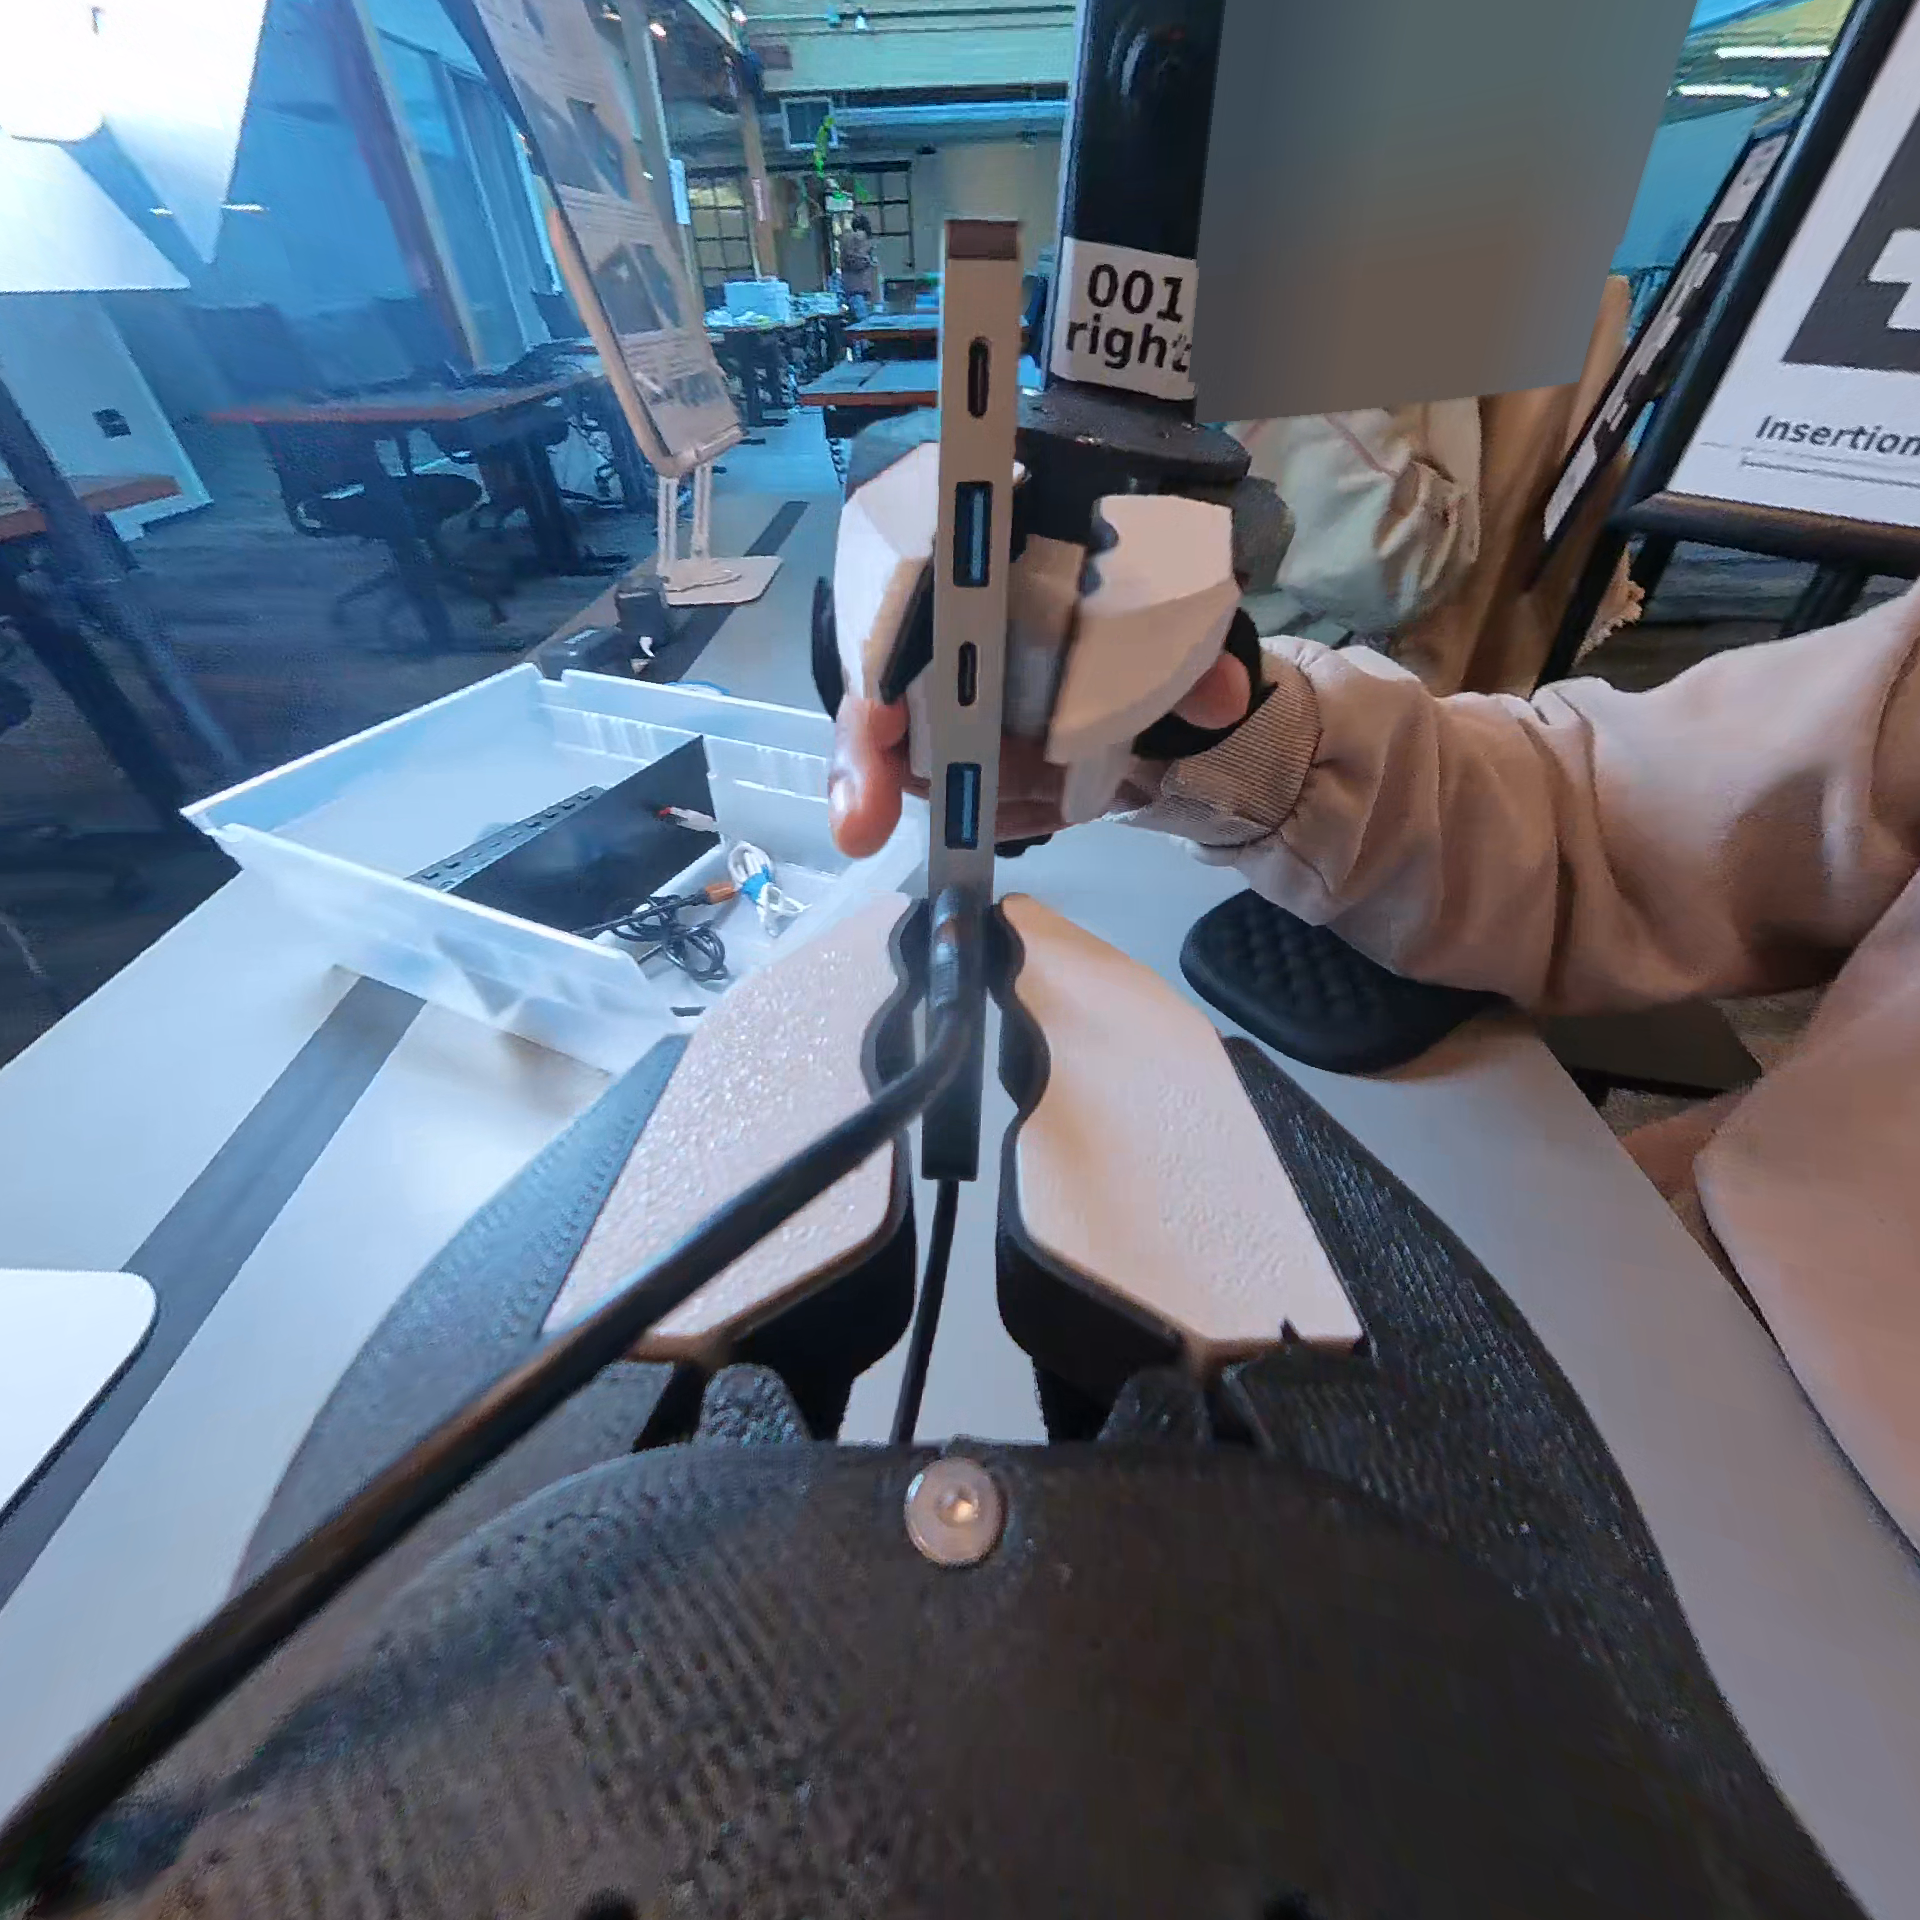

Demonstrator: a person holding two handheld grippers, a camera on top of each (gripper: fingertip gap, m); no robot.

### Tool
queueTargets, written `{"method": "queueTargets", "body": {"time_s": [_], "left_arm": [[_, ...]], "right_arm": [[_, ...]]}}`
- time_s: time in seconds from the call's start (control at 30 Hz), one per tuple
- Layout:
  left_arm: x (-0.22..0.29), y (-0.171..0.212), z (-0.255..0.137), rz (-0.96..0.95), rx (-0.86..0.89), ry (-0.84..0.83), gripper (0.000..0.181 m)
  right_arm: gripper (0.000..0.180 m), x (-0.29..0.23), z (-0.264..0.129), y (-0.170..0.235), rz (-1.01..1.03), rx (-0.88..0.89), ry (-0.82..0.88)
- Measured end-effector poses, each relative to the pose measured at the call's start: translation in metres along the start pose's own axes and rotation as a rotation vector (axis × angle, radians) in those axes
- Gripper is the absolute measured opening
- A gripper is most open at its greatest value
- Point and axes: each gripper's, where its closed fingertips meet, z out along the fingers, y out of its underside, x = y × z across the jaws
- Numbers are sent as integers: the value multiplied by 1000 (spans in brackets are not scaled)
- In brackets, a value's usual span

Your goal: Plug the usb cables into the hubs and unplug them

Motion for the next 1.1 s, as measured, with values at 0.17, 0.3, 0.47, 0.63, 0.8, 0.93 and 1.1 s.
{"method": "queueTargets", "body": {"time_s": [0.17,0.3,0.47,0.63,0.8,0.93,1.1], "left_arm": [[-3,1,1,-30,-2,-18,16],[-23,-2,-8,-43,-3,-148,23],[-39,-6,-22,74,-83,-339,22],[-43,-15,-7,289,-126,-594,25],[-45,15,24,289,-235,-691,48],[-54,22,24,297,-218,-743,49],[-55,30,31,316,-227,-765,60]], "right_arm": [[12,1,5,0,-6,12,19],[11,20,0,-10,25,65,137],[11,71,-28,-12,95,95,480],[11,91,-37,-3,350,270,604],[11,78,-12,16,447,260,577],[12,71,-6,21,419,221,623],[13,76,-13,25,535,267,632]]}}
